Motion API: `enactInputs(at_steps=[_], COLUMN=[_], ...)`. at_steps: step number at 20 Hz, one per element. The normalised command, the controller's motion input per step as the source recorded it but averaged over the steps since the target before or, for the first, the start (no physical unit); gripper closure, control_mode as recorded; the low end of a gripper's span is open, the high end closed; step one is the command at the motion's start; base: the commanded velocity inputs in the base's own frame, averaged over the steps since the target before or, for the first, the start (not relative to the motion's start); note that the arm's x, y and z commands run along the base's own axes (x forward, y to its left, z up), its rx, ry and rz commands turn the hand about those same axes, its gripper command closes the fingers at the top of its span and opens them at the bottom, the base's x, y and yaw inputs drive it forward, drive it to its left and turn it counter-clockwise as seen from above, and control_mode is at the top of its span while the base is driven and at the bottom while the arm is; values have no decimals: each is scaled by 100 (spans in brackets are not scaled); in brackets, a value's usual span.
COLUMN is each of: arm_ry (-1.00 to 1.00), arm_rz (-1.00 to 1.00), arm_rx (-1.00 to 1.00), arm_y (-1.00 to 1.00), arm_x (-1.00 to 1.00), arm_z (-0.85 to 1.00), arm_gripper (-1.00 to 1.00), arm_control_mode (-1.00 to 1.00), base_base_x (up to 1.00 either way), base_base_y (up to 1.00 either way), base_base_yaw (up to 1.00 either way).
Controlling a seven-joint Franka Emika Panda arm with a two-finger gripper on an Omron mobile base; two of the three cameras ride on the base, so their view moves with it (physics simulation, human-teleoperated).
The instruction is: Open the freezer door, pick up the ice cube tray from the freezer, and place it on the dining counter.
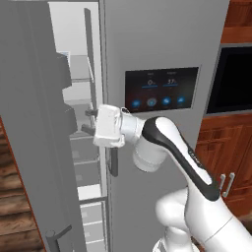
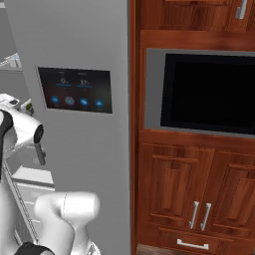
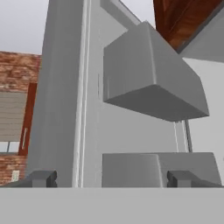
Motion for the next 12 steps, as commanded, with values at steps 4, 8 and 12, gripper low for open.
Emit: enactInputs(at_steps=[4, 8, 12], arm_ry=[3, 0, 0], arm_rz=[0, 0, 0], arm_rx=[-15, -14, -12], arm_y=[55, 51, 41], arm_x=[0, 0, 0], arm_z=[0, 5, 7], arm_gripper=[-100, -100, -100], arm_control_mode=[-100, -100, -100], base_base_x=[0, 0, 0], base_base_y=[0, 0, 0], base_base_yaw=[0, 0, 0])
